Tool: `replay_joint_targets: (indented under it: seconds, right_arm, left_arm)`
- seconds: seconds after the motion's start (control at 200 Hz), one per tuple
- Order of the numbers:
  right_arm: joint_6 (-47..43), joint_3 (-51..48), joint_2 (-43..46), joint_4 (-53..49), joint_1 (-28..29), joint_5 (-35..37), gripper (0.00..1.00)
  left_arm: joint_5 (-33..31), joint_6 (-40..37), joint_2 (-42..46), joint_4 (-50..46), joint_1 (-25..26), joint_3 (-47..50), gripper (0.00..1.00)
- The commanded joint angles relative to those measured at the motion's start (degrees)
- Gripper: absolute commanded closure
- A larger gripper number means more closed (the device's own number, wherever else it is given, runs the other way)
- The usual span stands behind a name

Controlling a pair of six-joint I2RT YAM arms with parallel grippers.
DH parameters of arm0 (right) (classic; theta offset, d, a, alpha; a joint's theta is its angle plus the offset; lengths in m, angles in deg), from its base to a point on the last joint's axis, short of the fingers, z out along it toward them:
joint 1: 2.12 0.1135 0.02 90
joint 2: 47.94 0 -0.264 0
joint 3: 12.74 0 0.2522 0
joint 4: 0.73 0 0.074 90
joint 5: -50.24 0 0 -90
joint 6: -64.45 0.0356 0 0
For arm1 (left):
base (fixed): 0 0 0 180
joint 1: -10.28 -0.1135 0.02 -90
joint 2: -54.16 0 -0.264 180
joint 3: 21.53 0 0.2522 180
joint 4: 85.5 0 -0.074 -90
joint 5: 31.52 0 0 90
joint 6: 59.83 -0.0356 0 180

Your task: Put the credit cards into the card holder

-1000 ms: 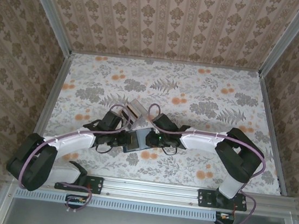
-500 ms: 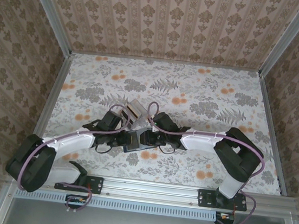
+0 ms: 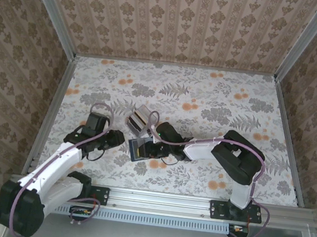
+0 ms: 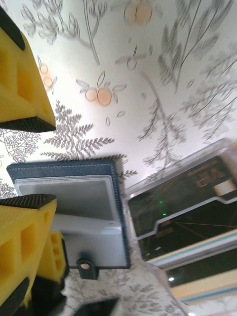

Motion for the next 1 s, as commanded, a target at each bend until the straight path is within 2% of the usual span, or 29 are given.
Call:
replay_joint_targets:
  seconds: [0.0, 0.115, 0.235, 0.425, 0.505, 0.615, 0.67, 0.69, 0.755, 0.84, 0.995]
  right_arm:
    - [-0.6, 1.1, 0.7, 3.1, 0.2, -2.3, 0.64]
    - [-2.3, -2.9, 7.7, 3.4, -0.5, 1.4, 0.56]
    - [-9.5, -4.2, 15.8, -6.4, -1.9, 7.5, 0.49]
    - [-18.0, -2.9, 24.2, -22.5, -4.3, 20.4, 0.46]
    - [-19.7, -2.7, 27.0, -26.0, -4.9, 26.1, 0.42]
    - [-20.6, -2.7, 29.9, -26.5, -6.8, 29.5, 0.35]
    - [-21.3, -1.9, 29.6, -26.2, -8.3, 29.5, 0.25]
    - [-21.5, -1.4, 29.3, -26.2, -8.9, 29.2, 0.24]
    - [-23.6, 1.5, 26.7, -27.2, -11.1, 27.1, 0.25]
    - [-25.3, 7.6, 20.8, -30.7, -13.6, 23.0, 0.33]
    - [-30.0, 19.6, 8.9, -34.4, -14.2, 19.5, 0.38]
  left_arm:
    - [-0.5, -3.1, 1.3, -6.0, -2.1, -5.7, 0.59]
    - [-0.7, -4.3, -2.1, -6.4, -2.6, -11.1, 0.57]
    - [-0.6, -4.3, -7.9, -4.4, -2.3, -15.4, 0.55]
    - [-3.7, -5.3, -18.7, -3.0, 0.4, -22.8, 0.51]
    - [-5.1, -5.2, -23.3, -3.4, 1.7, -26.5, 0.49]
    - [-6.8, -4.0, -28.5, -3.3, 3.1, -29.8, 0.46]
    - [-7.6, -2.5, -29.9, -3.0, 3.2, -30.1, 0.44]
    - [-7.9, -1.9, -30.2, -3.0, 3.3, -30.1, 0.43]
    - [-9.4, 0.2, -30.6, -2.4, 3.2, -29.1, 0.43]
    - [-11.2, 2.7, -30.5, -1.3, 2.4, -27.0, 0.44]
    - [-10.2, 6.2, -26.9, -0.5, -0.4, -22.7, 0.45]
